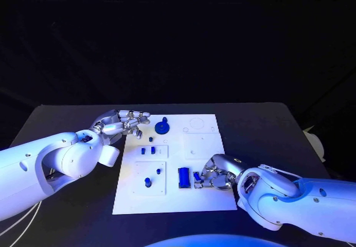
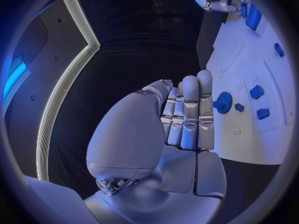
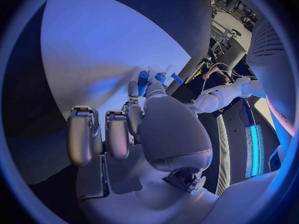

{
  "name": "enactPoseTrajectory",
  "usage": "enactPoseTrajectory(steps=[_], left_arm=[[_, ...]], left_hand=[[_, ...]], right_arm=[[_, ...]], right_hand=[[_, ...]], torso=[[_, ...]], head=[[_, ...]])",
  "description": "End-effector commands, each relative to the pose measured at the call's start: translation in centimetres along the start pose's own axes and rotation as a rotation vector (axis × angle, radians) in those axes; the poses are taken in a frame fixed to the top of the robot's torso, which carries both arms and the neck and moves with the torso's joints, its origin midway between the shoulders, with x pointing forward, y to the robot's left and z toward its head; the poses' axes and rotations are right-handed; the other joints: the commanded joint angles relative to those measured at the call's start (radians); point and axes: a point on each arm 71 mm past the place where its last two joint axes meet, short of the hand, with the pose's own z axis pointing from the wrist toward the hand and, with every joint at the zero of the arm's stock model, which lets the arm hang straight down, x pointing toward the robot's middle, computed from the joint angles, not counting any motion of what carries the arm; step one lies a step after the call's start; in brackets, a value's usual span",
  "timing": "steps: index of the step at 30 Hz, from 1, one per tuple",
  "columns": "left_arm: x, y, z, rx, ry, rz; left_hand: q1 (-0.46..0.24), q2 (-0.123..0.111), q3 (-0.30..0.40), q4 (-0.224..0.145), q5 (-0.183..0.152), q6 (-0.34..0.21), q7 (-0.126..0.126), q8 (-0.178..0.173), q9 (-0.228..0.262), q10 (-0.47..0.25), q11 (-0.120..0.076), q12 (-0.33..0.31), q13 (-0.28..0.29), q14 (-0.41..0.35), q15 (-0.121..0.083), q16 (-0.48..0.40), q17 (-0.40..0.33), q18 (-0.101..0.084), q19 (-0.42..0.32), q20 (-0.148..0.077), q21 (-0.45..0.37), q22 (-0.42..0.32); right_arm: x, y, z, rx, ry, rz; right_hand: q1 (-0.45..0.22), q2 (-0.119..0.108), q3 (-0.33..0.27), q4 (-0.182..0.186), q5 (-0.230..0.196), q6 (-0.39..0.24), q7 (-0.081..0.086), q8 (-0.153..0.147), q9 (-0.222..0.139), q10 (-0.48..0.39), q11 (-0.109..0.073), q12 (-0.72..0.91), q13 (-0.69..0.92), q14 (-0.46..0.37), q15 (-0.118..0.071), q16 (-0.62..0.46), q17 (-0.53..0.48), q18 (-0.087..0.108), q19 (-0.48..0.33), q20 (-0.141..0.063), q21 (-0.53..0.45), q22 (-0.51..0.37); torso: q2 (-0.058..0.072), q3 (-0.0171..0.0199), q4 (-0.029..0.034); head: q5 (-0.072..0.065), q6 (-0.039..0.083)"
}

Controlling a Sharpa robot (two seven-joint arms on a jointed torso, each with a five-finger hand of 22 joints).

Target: Assemble the parts on the task board

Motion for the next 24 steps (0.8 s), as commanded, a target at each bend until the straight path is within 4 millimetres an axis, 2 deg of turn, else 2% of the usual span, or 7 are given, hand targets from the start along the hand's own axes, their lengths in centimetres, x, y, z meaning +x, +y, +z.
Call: enactPoseTrajectory(steps=[1, 5, 12, 18, 21, 24], left_arm=[[0.44, -0.20, 0.03, 0.022, 0.032, 0.013], [0.48, -0.21, 0.01, 0.024, 0.035, 0.013], [0.47, -0.20, -0.01, 0.021, 0.037, 0.013], [0.34, -0.16, -0.03, 0.016, 0.036, 0.013], [0.26, -0.12, -0.04, 0.012, 0.034, 0.008], [0.21, -0.09, -0.04, 0.008, 0.032, 0.003]], left_hand=[[-0.008, -0.005, -0.003, 0.003, 0.001, -0.005, 0.002, 0.005, -0.002, -0.007, -0.001, 0.007, 0.002, -0.006, -0.001, 0.007, -0.001, 0.010, -0.006, 0.002, -0.006, -0.001], [-0.009, -0.005, -0.003, 0.004, 0.001, -0.005, 0.002, 0.005, -0.002, -0.007, 0.000, 0.007, 0.002, -0.006, -0.001, 0.007, -0.001, 0.010, -0.006, 0.002, -0.006, -0.001], [-0.009, -0.005, -0.003, 0.004, 0.001, -0.005, 0.002, 0.005, -0.002, -0.007, 0.000, 0.007, 0.002, -0.006, -0.001, 0.007, -0.001, 0.010, -0.006, 0.002, -0.006, -0.001], [-0.009, -0.005, -0.003, 0.004, 0.001, -0.005, 0.002, 0.005, -0.002, -0.007, 0.000, 0.007, 0.002, -0.006, -0.001, 0.007, -0.001, 0.010, -0.006, 0.002, -0.006, -0.001], [-0.009, -0.006, -0.004, 0.004, 0.001, -0.005, 0.002, 0.005, -0.002, -0.007, 0.000, 0.008, 0.002, -0.007, -0.001, 0.007, -0.001, 0.010, -0.007, 0.002, -0.007, -0.002], [-0.009, -0.006, -0.004, 0.004, 0.001, -0.005, 0.002, 0.005, -0.002, -0.007, 0.000, 0.008, 0.002, -0.007, -0.001, 0.007, -0.001, 0.010, -0.007, 0.002, -0.007, -0.002]], right_arm=[[0.45, 0.01, 0.11, 0.010, 0.047, -0.008], [0.53, 0.05, 0.25, 0.014, 0.048, -0.014], [0.60, 0.36, 0.39, 0.007, 0.038, -0.020], [0.56, 0.43, 0.41, 0.004, 0.029, -0.020], [0.48, 0.42, 0.41, 0.001, 0.019, -0.023], [0.42, 0.43, 0.39, -0.001, 0.013, -0.025]], right_hand=[[-0.019, 0.000, -0.009, 0.001, -0.001, 0.006, 0.003, -0.007, -0.001, 0.035, -0.027, 0.003, -0.138, 0.074, 0.000, 0.001, 0.122, -0.014, 0.047, -0.003, -0.006, 0.221], [-0.036, 0.000, -0.021, -0.001, 0.025, 0.008, 0.002, -0.008, 0.000, 0.037, -0.028, 0.007, -0.135, 0.075, 0.000, 0.002, 0.123, -0.014, 0.048, -0.003, -0.004, 0.222], [-0.061, -0.001, -0.039, 0.001, 0.021, 0.012, 0.002, -0.008, 0.001, 0.039, -0.028, 0.011, -0.131, 0.075, 0.000, 0.003, 0.125, -0.014, 0.048, -0.003, -0.003, 0.222], [-0.103, 0.006, -0.062, 0.001, -0.004, 0.015, 0.002, -0.009, 0.003, 0.041, -0.027, 0.014, -0.128, 0.075, 0.000, 0.004, 0.126, -0.014, 0.048, -0.002, -0.003, 0.222], [-0.148, -0.001, -0.083, 0.002, -0.046, 0.018, 0.002, -0.009, 0.005, 0.041, -0.027, 0.014, -0.127, 0.075, 0.000, 0.004, 0.127, -0.014, 0.048, -0.002, -0.003, 0.222], [-0.177, -0.003, -0.091, 0.003, -0.069, 0.019, 0.001, -0.008, 0.007, 0.042, -0.028, 0.015, -0.125, 0.075, 0.000, 0.004, 0.128, -0.014, 0.048, -0.002, -0.003, 0.222]], torso=[[0.000, 0.0007, 0.0003], [0.000, 0.0010, 0.0000], [0.000, 0.0012, -0.0005], [0.000, 0.0010, -0.0003], [0.000, 0.0011, 0.0000], [0.000, 0.0013, 0.0000]], head=[[-0.001, -0.002], [0.000, -0.004], [-0.001, -0.003], [0.000, -0.003], [-0.001, -0.002], [-0.002, -0.001]])
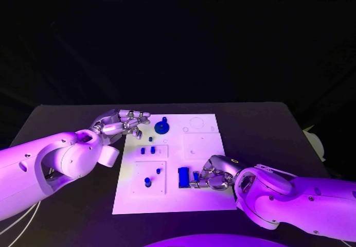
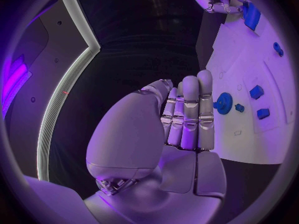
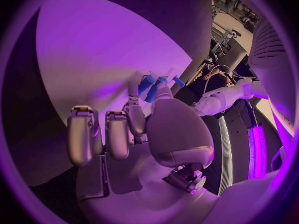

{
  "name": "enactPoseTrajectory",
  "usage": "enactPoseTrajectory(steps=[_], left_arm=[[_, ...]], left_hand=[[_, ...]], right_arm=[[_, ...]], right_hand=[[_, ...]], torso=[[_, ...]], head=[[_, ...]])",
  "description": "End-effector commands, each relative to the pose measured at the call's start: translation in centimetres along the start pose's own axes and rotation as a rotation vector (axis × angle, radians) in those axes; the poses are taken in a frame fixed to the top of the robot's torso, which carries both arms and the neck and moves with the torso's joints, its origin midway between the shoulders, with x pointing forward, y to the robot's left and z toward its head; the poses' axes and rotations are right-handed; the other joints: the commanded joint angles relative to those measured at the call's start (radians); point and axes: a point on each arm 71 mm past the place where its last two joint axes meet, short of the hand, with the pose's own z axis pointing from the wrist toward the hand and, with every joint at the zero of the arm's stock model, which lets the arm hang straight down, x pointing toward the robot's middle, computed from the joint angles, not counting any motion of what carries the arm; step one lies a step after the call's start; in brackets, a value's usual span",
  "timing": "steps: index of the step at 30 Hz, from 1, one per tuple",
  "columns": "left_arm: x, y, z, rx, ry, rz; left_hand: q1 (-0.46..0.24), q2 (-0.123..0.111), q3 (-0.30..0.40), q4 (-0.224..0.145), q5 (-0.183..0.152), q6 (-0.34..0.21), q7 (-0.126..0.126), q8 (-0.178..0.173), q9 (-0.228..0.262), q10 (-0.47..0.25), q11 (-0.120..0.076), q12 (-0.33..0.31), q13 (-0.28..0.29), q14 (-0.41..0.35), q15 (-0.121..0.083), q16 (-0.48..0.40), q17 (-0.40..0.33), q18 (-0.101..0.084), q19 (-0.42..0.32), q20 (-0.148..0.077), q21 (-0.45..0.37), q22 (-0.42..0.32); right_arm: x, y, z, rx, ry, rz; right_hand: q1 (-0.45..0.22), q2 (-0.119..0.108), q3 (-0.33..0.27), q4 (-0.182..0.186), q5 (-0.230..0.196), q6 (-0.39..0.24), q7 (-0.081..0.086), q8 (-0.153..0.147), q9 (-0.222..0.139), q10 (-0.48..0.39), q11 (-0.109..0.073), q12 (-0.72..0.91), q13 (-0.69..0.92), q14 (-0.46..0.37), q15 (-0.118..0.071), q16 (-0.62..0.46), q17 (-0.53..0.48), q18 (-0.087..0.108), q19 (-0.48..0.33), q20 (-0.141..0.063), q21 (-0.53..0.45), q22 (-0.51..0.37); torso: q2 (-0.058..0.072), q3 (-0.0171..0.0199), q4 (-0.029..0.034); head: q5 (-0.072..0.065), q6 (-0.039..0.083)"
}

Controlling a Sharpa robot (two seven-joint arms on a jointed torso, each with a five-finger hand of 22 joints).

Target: Assemble the parts on the task board

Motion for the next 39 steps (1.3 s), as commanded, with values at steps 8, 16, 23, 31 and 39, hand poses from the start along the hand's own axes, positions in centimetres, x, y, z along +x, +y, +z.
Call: enactPoseTrajectory(steps=[8, 16, 23, 31, 39], left_arm=[[0.1, 0.0, 0.0, -0.003, 0.017, -0.017], [-0.1, 0.0, -0.1, -0.006, 0.013, -0.017], [-0.2, 0.0, -0.1, -0.008, 0.010, -0.017], [-0.3, 0.1, -0.1, -0.011, 0.008, -0.016], [-0.3, 0.1, -0.2, -0.015, 0.006, -0.012]], left_hand=[[-0.005, -0.002, -0.004, 0.004, 0.001, -0.003, 0.000, 0.005, -0.001, -0.007, -0.001, 0.004, 0.001, -0.007, -0.001, 0.003, -0.002, 0.011, -0.007, 0.002, -0.007, -0.001], [-0.005, -0.002, -0.004, 0.004, 0.001, -0.003, 0.000, 0.005, -0.001, -0.007, 0.000, 0.004, 0.001, -0.007, 0.000, 0.003, -0.002, 0.011, -0.007, 0.002, -0.007, -0.001], [-0.006, -0.003, -0.005, 0.004, 0.001, -0.004, 0.000, 0.005, -0.001, -0.008, 0.000, 0.005, 0.001, -0.007, 0.000, 0.004, -0.002, 0.011, -0.007, 0.002, -0.008, -0.001], [-0.006, -0.003, -0.005, 0.004, 0.001, -0.004, 0.000, 0.005, -0.001, -0.008, 0.000, 0.005, 0.001, -0.007, 0.000, 0.004, -0.002, 0.011, -0.007, 0.002, -0.008, -0.001], [-0.005, -0.002, -0.004, 0.004, 0.001, -0.004, 0.000, 0.006, -0.001, -0.008, -0.001, 0.005, 0.001, -0.007, -0.001, 0.004, -0.002, 0.011, -0.007, 0.003, -0.008, -0.002]], right_arm=[[-0.2, 0.1, -0.3, -0.023, -0.028, -0.025], [-0.4, -0.2, -0.8, -0.033, -0.013, -0.039], [-0.4, -0.4, -1.1, -0.032, 0.004, -0.049], [-0.5, -0.7, -1.0, -0.024, 0.008, -0.054], [-0.4, -0.8, -0.6, -0.017, 0.007, -0.059]], right_hand=[[-0.035, -0.010, -0.007, -0.001, -0.039, 0.007, -0.001, -0.004, 0.005, 0.026, -0.022, 0.012, 0.049, 0.076, -0.001, 0.006, 0.129, -0.015, 0.049, -0.003, 0.000, 0.223], [0.048, -0.006, 0.019, -0.011, -0.016, 0.004, -0.002, -0.005, 0.009, 0.025, -0.024, 0.010, 0.050, 0.075, -0.002, 0.005, 0.129, -0.014, 0.048, -0.004, -0.001, 0.223], [0.074, -0.006, 0.021, -0.012, -0.013, 0.004, -0.002, -0.005, 0.010, 0.025, -0.024, 0.010, 0.051, 0.076, -0.002, 0.005, 0.129, -0.015, 0.049, -0.004, 0.000, 0.223], [0.084, -0.001, 0.023, -0.010, -0.009, 0.004, -0.002, -0.005, 0.011, 0.026, -0.024, 0.011, 0.053, 0.076, -0.002, 0.006, 0.130, -0.015, 0.049, -0.004, 0.001, 0.223], [0.080, 0.008, 0.022, -0.004, -0.007, 0.005, -0.002, -0.005, 0.011, 0.027, -0.024, 0.014, 0.054, 0.076, -0.002, 0.007, 0.133, -0.015, 0.050, -0.004, 0.003, 0.224]], torso=[[0.000, -0.0001, -0.0004], [0.000, 0.0002, -0.0011], [0.000, 0.0004, 0.0000], [0.001, 0.0005, 0.0000], [0.001, 0.0005, 0.0001]], head=[[-0.001, 0.002], [0.003, 0.001], [0.003, -0.002], [0.001, -0.004], [0.003, -0.010]])
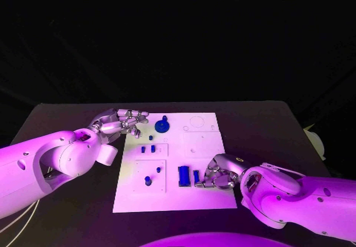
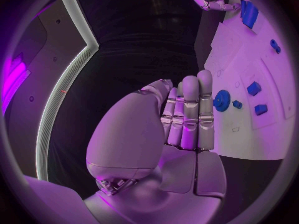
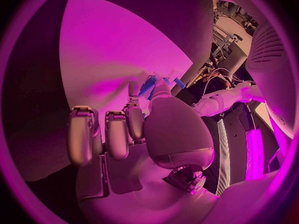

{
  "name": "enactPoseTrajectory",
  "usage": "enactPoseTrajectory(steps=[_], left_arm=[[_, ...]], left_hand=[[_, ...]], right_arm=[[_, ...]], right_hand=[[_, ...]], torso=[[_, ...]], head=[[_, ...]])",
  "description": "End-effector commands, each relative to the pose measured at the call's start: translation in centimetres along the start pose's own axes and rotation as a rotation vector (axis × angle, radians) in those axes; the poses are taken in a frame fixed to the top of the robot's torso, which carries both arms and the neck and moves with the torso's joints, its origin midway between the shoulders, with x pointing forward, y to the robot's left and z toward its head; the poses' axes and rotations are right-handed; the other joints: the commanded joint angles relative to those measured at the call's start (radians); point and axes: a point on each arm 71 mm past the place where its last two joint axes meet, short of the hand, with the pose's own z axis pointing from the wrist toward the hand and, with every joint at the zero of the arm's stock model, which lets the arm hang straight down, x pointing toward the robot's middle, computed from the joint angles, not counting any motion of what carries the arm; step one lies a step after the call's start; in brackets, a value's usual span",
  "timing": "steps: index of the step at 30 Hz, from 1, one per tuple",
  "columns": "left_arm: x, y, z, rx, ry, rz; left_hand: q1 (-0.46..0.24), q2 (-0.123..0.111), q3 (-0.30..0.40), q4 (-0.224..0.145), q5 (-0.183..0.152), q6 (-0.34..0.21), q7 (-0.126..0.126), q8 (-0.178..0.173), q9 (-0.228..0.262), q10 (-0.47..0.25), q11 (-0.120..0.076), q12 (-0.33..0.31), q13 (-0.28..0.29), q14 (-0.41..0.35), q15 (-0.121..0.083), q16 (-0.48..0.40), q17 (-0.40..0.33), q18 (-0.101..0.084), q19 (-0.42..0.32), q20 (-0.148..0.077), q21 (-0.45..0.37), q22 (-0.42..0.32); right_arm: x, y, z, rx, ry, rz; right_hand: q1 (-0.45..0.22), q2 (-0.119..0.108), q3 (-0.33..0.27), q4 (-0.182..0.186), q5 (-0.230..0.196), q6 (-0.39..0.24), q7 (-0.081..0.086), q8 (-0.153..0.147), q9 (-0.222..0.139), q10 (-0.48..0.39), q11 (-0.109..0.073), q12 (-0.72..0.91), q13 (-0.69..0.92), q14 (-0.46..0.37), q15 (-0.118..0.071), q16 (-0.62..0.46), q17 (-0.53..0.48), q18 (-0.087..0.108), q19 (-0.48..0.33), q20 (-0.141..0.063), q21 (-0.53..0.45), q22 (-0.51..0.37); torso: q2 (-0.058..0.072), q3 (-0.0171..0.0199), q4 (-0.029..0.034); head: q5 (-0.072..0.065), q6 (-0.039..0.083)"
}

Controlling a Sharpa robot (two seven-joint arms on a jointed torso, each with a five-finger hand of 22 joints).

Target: Assemble the parts on the task board

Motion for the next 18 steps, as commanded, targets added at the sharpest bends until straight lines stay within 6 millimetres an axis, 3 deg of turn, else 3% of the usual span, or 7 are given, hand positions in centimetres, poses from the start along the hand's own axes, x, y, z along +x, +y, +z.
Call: enactPoseTrajectory(steps=[1, 11, 18], left_arm=[[0.2, 0.0, 0.0, -0.001, 0.017, -0.005], [0.0, 0.0, -0.1, -0.005, 0.013, -0.004], [-0.1, 0.0, -0.1, -0.007, 0.013, -0.004]], left_hand=[[-0.005, -0.002, -0.002, 0.001, 0.001, -0.004, 0.000, 0.006, -0.001, -0.008, -0.001, 0.005, 0.002, -0.007, 0.000, 0.004, -0.001, 0.012, -0.007, 0.003, -0.005, -0.001], [-0.003, -0.002, -0.001, 0.000, 0.002, -0.004, 0.000, 0.006, -0.001, -0.008, -0.001, 0.006, 0.002, -0.007, -0.001, 0.004, -0.001, 0.012, -0.007, 0.002, -0.005, -0.001], [-0.003, -0.002, -0.001, 0.000, 0.002, -0.004, 0.000, 0.006, -0.001, -0.008, -0.001, 0.006, 0.002, -0.007, -0.001, 0.004, -0.001, 0.012, -0.007, 0.002, -0.005, -0.001]], right_arm=[[0.2, 0.1, 0.2, -0.012, 0.014, -0.022], [0.5, 0.1, 1.1, -0.004, 0.016, -0.030], [0.5, 0.2, 1.2, -0.009, 0.015, -0.032]], right_hand=[[0.001, 0.011, 0.002, 0.002, 0.006, 0.006, -0.002, -0.005, 0.001, 0.005, -0.007, -0.001, 0.034, 0.076, -0.003, 0.003, 0.133, -0.015, 0.050, -0.004, 0.003, 0.223], [0.017, 0.020, 0.005, -0.003, 0.003, 0.006, -0.003, -0.005, 0.002, 0.007, -0.008, 0.003, 0.037, 0.077, -0.003, 0.005, 0.136, -0.016, 0.051, -0.005, 0.005, 0.224], [0.021, 0.020, 0.005, -0.004, 0.002, 0.006, -0.003, -0.005, 0.003, 0.007, -0.008, 0.004, 0.038, 0.077, -0.003, 0.004, 0.135, -0.015, 0.050, -0.005, 0.004, 0.223]], torso=[[0.000, -0.0005, 0.0002], [-0.001, -0.0002, -0.0003], [-0.002, -0.0017, -0.0006]], head=[[0.002, -0.003], [0.006, -0.012], [0.007, -0.009]])
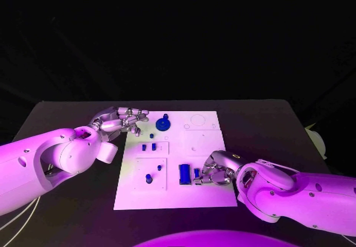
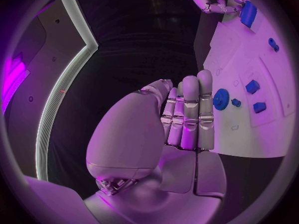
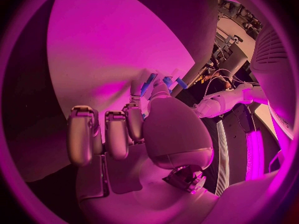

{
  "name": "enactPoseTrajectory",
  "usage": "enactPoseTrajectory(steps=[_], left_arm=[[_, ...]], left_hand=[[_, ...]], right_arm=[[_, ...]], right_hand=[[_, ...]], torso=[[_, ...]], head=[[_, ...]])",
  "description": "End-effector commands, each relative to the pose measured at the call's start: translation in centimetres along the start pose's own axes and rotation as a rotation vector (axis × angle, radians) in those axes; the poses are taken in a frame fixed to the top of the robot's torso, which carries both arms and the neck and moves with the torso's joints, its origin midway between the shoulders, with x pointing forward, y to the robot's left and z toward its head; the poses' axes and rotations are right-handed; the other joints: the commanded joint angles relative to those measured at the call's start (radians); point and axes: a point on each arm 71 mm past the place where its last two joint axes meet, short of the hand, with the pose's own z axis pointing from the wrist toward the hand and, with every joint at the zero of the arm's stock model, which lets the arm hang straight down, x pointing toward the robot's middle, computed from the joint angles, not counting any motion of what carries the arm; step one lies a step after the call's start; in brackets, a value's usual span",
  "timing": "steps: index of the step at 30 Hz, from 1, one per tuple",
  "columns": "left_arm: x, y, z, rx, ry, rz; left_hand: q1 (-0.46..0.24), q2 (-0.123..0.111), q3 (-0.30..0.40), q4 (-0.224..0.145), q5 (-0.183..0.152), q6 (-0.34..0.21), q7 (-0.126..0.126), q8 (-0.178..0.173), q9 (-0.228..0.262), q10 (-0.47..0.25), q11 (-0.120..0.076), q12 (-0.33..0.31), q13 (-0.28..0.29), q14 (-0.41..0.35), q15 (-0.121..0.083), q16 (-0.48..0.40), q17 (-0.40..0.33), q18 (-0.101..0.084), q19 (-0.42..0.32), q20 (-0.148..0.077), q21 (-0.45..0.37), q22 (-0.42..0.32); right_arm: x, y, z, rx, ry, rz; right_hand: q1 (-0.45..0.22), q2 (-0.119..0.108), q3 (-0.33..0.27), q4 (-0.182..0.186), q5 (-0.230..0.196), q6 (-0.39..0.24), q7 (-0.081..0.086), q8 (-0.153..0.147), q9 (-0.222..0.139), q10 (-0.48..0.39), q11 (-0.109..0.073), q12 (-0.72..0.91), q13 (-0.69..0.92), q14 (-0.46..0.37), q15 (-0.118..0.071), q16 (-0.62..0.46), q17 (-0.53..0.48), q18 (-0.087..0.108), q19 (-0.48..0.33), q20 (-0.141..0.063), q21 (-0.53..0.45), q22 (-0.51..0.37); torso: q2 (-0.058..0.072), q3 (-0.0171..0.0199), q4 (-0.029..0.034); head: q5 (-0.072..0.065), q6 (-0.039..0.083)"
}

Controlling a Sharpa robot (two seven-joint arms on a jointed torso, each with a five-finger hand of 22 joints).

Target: Assemble the parts on the task board

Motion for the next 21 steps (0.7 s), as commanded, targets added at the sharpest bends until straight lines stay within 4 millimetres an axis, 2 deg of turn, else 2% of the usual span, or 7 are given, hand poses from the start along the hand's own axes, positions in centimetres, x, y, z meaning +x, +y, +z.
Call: enactPoseTrajectory(steps=[1, 5, 10, 14, 17, 19, 21], left_arm=[[0.2, 0.0, 0.0, 0.002, 0.019, -0.005], [0.1, 0.0, 0.0, 0.000, 0.014, -0.004], [0.1, 0.1, 0.0, -0.003, 0.011, -0.011], [-0.1, 0.2, 0.1, -0.004, 0.004, -0.023], [-0.3, 0.3, 0.3, 0.005, -0.013, -0.040], [-0.6, 0.2, 0.5, 0.030, -0.043, -0.049], [-1.0, 0.2, 0.7, 0.058, -0.088, -0.066]], left_hand=[[-0.003, -0.002, -0.001, 0.000, 0.002, -0.004, 0.000, 0.006, -0.001, -0.008, -0.001, 0.006, 0.001, -0.007, -0.001, 0.004, -0.002, 0.012, -0.007, 0.002, -0.005, -0.001], [-0.002, -0.002, -0.001, -0.001, 0.002, -0.004, 0.000, 0.006, -0.001, -0.008, -0.001, 0.006, 0.001, -0.007, -0.001, 0.004, -0.002, 0.012, -0.006, 0.002, -0.005, -0.001], [-0.002, -0.002, -0.001, -0.001, 0.002, -0.004, 0.000, 0.006, -0.001, -0.008, -0.001, 0.006, 0.001, -0.007, -0.001, 0.004, -0.002, 0.012, -0.007, 0.002, -0.005, -0.001], [-0.005, -0.004, -0.003, 0.000, 0.001, -0.005, 0.001, 0.006, -0.002, -0.009, 0.000, 0.007, 0.001, -0.007, -0.001, 0.005, -0.002, 0.012, -0.007, 0.003, -0.006, -0.002], [-0.010, -0.005, -0.006, 0.003, 0.001, -0.006, 0.001, 0.007, -0.002, -0.010, 0.000, 0.008, 0.001, -0.007, 0.000, 0.005, -0.003, 0.012, -0.006, 0.003, -0.006, -0.002], [-0.031, -0.015, -0.023, 0.016, -0.001, -0.005, 0.000, 0.009, -0.002, -0.008, 0.000, 0.013, 0.003, -0.006, 0.002, 0.008, -0.004, 0.010, -0.002, 0.005, -0.002, 0.001], [-0.070, -0.036, -0.062, 0.041, -0.003, -0.003, -0.005, 0.012, -0.002, -0.002, -0.003, 0.023, 0.006, -0.005, 0.001, 0.010, -0.007, 0.010, 0.000, 0.007, -0.005, -0.001]], right_arm=[[0.3, -0.1, -0.1, -0.001, 0.015, -0.019], [-0.2, -0.1, -0.4, 0.000, 0.000, -0.006], [-2.0, 0.3, -0.6, -0.054, -0.046, 0.013], [-3.9, 0.6, -0.3, -0.140, -0.093, 0.062], [-5.8, 0.1, 0.5, -0.189, -0.130, 0.158], [-7.1, -0.6, 1.3, -0.207, -0.153, 0.234], [-8.5, -1.6, 2.3, -0.210, -0.172, 0.338]], right_hand=[[0.008, 0.004, 0.005, -0.004, -0.001, 0.000, 0.001, -0.002, 0.000, 0.013, -0.014, -0.006, 0.009, 0.076, -0.004, 0.004, 0.134, -0.015, 0.050, -0.005, 0.004, 0.224], [0.010, 0.001, 0.003, -0.004, -0.002, -0.001, 0.002, -0.003, 0.001, 0.011, -0.014, -0.011, 0.006, 0.076, -0.004, 0.003, 0.132, -0.015, 0.050, -0.005, 0.002, 0.223], [0.007, -0.009, -0.008, 0.000, -0.004, -0.008, 0.006, -0.006, 0.000, 0.004, -0.011, -0.026, -0.003, 0.073, -0.002, -0.006, 0.120, -0.011, 0.043, -0.004, -0.016, 0.218], [0.028, -0.021, -0.016, 0.001, 0.003, -0.045, 0.023, -0.025, -0.005, -0.043, 0.004, -0.116, -0.060, 0.051, 0.010, -0.065, 0.044, 0.012, -0.007, 0.005, -0.139, 0.185], [0.070, -0.019, -0.016, 0.002, 0.001, -0.086, 0.045, -0.047, -0.011, -0.147, 0.023, -0.317, -0.193, 0.007, 0.028, -0.188, -0.096, 0.052, -0.102, 0.020, -0.369, 0.117], [0.115, -0.013, -0.010, -0.009, 0.009, -0.131, 0.064, -0.068, -0.017, -0.284, 0.041, -0.563, -0.358, -0.059, 0.042, -0.350, -0.269, 0.090, -0.208, 0.033, -0.616, 0.037], [0.166, -0.008, -0.007, -0.014, 0.010, -0.170, 0.085, -0.081, -0.020, -0.346, 0.061, -0.651, -0.433, -0.135, 0.061, -0.542, -0.449, 0.126, -0.320, 0.052, -0.879, -0.065]], torso=[[-0.001, -0.0013, -0.0003], [-0.002, -0.0008, 0.0012], [-0.004, -0.0030, 0.0013], [-0.010, -0.0075, 0.0011], [-0.019, -0.0126, 0.0011], [-0.026, -0.0164, 0.0019], [-0.035, -0.0202, 0.0026]], head=[[0.001, 0.003], [0.002, 0.012], [0.004, 0.023], [-0.001, 0.034], [-0.006, 0.043], [-0.009, 0.053], [-0.012, 0.066]])
